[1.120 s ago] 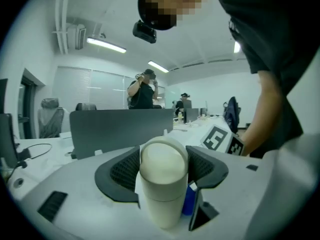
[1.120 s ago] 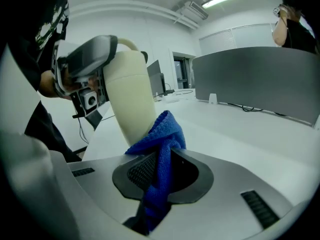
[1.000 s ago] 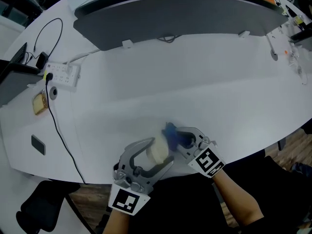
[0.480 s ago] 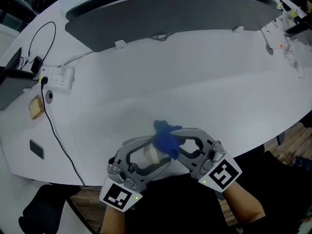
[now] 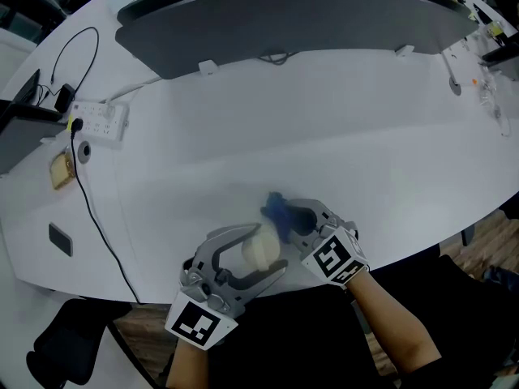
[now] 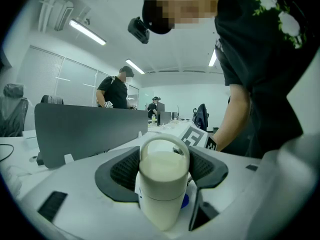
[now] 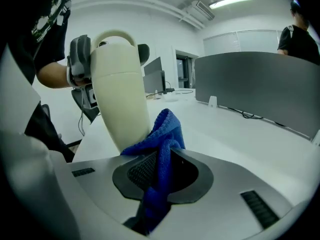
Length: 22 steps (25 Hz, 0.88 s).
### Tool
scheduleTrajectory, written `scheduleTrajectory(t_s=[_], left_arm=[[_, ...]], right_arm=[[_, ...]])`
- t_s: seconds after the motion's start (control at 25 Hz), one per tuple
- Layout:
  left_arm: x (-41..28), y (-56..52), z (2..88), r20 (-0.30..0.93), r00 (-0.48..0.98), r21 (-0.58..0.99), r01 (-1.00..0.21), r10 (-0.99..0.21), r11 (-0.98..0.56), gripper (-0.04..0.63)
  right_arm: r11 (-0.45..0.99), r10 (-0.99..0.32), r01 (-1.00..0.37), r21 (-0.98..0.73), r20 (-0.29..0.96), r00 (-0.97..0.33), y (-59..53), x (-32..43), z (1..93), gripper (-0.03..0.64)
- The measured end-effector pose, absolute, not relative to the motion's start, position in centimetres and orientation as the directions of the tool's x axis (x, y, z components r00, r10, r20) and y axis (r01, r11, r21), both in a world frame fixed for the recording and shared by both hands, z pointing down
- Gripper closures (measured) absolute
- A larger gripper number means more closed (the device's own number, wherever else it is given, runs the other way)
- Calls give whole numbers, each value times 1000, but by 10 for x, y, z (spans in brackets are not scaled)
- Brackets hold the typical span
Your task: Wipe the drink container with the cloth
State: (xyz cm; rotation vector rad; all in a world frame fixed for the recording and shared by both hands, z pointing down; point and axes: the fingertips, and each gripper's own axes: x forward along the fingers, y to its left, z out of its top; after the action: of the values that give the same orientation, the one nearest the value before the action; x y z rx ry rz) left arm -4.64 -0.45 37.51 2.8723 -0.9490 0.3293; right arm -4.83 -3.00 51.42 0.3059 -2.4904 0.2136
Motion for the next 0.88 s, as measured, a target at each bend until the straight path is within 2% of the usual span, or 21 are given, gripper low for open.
scheduleTrajectory(t_s=[0.2, 0.4, 0.56, 0.68, 0.8, 0.88], left_arm=[[-50, -6, 375, 291, 677, -4, -705, -676, -709, 305], [-58, -2, 373, 311, 438, 43, -893, -844, -448, 291], [-63, -7, 379, 341, 283, 8, -954, -897, -298, 293], [-63, -7, 382, 346, 316, 4, -942, -883, -336, 311], [-62, -7, 381, 318, 453, -4, -878, -833, -479, 313], [-59, -8, 379, 297, 560, -11, -808, -773, -589, 313]], right_arm=[[961, -187, -268, -71, 551, -814, -30, -49, 513, 574], [961, -166, -258, -104, 530, -831, -28, -47, 513, 572], [966, -151, -237, -101, 525, -838, -30, -50, 514, 572], [963, -155, -247, -108, 529, -834, -29, -49, 513, 572], [937, -191, -307, -169, 489, -851, -35, -47, 502, 572], [902, -265, -379, -207, 427, -865, -45, -41, 483, 572]])
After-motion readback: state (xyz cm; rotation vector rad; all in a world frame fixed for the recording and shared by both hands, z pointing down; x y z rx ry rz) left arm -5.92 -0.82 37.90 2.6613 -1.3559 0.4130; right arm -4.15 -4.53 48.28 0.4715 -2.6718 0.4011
